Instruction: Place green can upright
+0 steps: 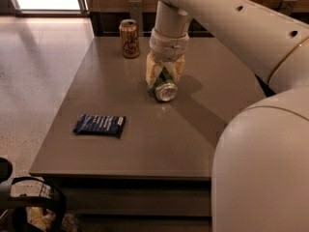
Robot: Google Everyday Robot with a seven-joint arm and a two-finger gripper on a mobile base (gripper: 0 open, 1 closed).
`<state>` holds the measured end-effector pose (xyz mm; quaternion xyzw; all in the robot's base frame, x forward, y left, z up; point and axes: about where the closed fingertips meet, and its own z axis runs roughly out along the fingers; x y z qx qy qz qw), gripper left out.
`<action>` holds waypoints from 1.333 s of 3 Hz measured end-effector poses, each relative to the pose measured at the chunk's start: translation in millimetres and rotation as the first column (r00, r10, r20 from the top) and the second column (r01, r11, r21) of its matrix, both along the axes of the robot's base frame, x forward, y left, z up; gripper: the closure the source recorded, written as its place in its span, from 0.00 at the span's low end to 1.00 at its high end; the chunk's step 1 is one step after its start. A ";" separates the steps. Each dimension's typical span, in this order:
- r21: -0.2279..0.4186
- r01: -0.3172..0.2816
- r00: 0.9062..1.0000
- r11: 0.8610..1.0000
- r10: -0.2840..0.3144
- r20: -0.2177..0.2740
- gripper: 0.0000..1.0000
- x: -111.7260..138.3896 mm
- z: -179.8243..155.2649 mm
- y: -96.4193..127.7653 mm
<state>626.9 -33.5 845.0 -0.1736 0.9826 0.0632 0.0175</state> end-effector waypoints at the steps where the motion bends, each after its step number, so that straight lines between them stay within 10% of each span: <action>1: 0.004 -0.002 1.000 1.000 0.002 0.007 0.71 1.9 -1.2 2.2; 2: 0.010 -0.002 1.000 1.000 0.002 0.015 0.96 4.9 -3.1 4.8; 4: 0.065 -0.076 0.993 0.995 0.070 0.092 1.00 4.2 7.6 3.7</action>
Offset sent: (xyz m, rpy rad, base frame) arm 0.0019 0.0022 -0.0012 0.0042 -0.0075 0.0021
